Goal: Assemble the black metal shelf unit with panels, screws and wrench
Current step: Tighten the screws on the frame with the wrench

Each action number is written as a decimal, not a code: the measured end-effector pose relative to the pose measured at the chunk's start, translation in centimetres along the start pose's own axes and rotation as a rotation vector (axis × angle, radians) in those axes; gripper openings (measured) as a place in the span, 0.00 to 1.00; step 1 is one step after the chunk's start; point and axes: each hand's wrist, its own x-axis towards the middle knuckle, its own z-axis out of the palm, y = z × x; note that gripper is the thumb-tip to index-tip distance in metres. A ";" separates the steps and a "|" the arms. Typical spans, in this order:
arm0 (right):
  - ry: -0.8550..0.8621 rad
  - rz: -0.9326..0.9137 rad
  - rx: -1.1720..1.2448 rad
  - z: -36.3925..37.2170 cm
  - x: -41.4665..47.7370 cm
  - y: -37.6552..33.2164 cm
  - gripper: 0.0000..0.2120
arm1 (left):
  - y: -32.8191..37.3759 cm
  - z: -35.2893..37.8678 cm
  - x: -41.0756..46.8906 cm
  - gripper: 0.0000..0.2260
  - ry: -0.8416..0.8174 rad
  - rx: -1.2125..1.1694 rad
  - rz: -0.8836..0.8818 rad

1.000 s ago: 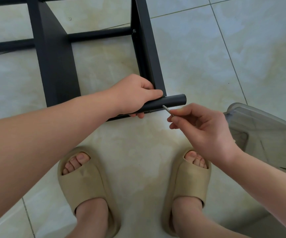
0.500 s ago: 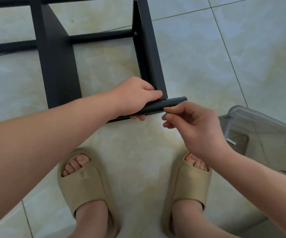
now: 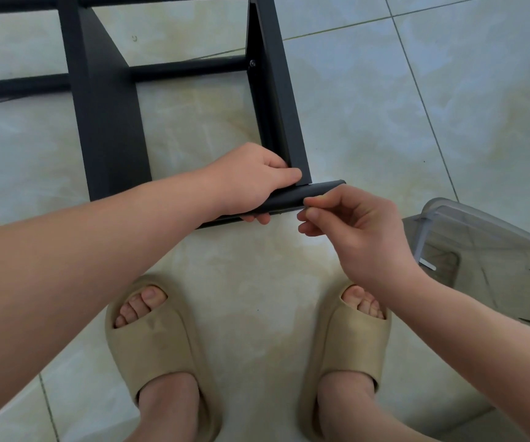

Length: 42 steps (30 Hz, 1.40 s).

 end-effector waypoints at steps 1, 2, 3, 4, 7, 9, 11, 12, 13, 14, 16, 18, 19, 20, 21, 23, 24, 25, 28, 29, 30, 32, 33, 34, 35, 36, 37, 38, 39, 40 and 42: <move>-0.004 -0.003 -0.002 -0.1 0.1 0.0 0.10 | 0.1 0.0 0.0 0.16 0.002 -0.003 -0.003; -0.007 -0.004 0.002 -0.1 0.2 -0.1 0.10 | 0.1 0.0 0.1 0.16 0.004 -0.004 -0.004; -0.008 0.003 0.023 -0.1 0.3 -0.2 0.09 | 0.2 0.0 0.1 0.16 0.006 -0.004 -0.005; -0.005 0.024 0.072 -0.1 0.4 -0.2 0.08 | 0.2 -0.1 0.1 0.16 0.007 -0.004 -0.006; 0.009 0.111 0.247 0.0 0.4 -0.2 0.07 | 0.3 -0.1 0.1 0.16 0.014 -0.013 -0.011; 0.019 0.077 0.186 0.0 0.4 -0.1 0.08 | 0.3 -0.1 0.1 0.16 0.011 -0.009 -0.009; 0.024 0.019 0.032 0.0 0.2 0.1 0.10 | 0.3 -0.1 -0.1 0.16 0.004 -0.005 -0.013; 0.023 -0.004 -0.039 -0.1 0.1 0.1 0.10 | 0.2 -0.1 -0.1 0.16 0.002 -0.006 -0.016; 0.021 -0.027 -0.110 -0.1 0.0 0.1 0.10 | 0.2 -0.1 -0.2 0.16 0.002 -0.006 -0.016; 0.019 -0.057 -0.181 -0.2 -0.1 0.1 0.11 | 0.1 -0.1 -0.2 0.15 0.005 -0.004 -0.015; 0.020 -0.141 -0.315 -0.2 -0.1 0.1 0.11 | 0.1 -0.1 -0.2 0.15 0.010 0.000 -0.013; 0.026 -0.188 -0.382 -0.3 -0.1 0.2 0.09 | 0.0 -0.1 -0.2 0.15 0.010 -0.003 -0.011; 0.024 -0.165 -0.355 -0.4 0.0 0.2 0.09 | 0.0 0.0 -0.1 0.16 0.009 -0.005 -0.010; 0.016 -0.118 -0.284 -0.5 0.0 0.2 0.10 | 0.0 0.0 -0.1 0.16 0.010 -0.006 -0.010; 0.010 -0.066 -0.201 -0.5 0.1 0.2 0.10 | -0.1 0.0 -0.1 0.15 0.013 -0.006 -0.009; 0.005 -0.005 -0.072 -0.5 0.2 0.1 0.09 | -0.1 0.0 0.0 0.15 0.019 0.001 -0.004; 0.003 0.009 -0.032 -0.5 0.3 0.0 0.08 | -0.2 0.0 0.0 0.15 0.021 0.004 -0.002; 0.001 0.021 0.006 -0.5 0.3 0.0 0.07 | -0.2 0.0 0.0 0.15 0.022 0.005 -0.001; 0.003 0.061 0.127 -0.4 0.3 0.0 0.06 | -0.1 0.0 0.0 0.16 0.031 0.007 0.001; 0.008 0.073 0.153 -0.3 0.3 0.0 0.06 | -0.1 0.0 0.0 0.16 0.034 0.011 0.006; 0.014 0.086 0.180 -0.2 0.3 -0.1 0.06 | -0.1 0.1 0.0 0.16 0.035 0.017 0.011; 0.029 0.111 0.240 -0.1 0.0 0.0 0.06 | -0.1 0.1 0.0 0.16 0.027 0.024 0.017; 0.037 0.109 0.251 0.0 -0.1 0.1 0.06 | -0.2 0.0 0.0 0.16 0.018 0.020 0.017; 0.042 0.092 0.237 0.0 -0.2 0.1 0.06 | -0.2 -0.1 0.0 0.16 0.006 0.013 0.014; 0.043 0.071 0.206 0.1 -0.3 0.2 0.07 | -0.2 -0.2 0.0 0.16 -0.006 0.006 0.009; 0.044 0.055 0.178 0.2 -0.4 0.2 0.07 | -0.2 -0.3 0.0 0.15 -0.019 0.002 0.003; 0.045 0.049 0.163 0.2 -0.4 0.2 0.07 | -0.2 -0.3 0.0 0.15 -0.030 -0.003 -0.001; 0.048 0.050 0.159 0.2 -0.3 0.2 0.07 | -0.2 -0.4 0.0 0.14 -0.037 -0.008 -0.003; 0.051 0.051 0.160 0.3 -0.3 0.2 0.08 | -0.2 -0.4 0.0 0.14 -0.040 -0.012 -0.002; 0.051 0.052 0.162 0.3 -0.2 0.1 0.08 | -0.2 -0.4 0.0 0.14 -0.040 -0.013 0.001; 0.046 0.046 0.154 0.3 -0.1 0.2 0.08 | -0.2 -0.4 0.0 0.14 -0.038 -0.009 0.006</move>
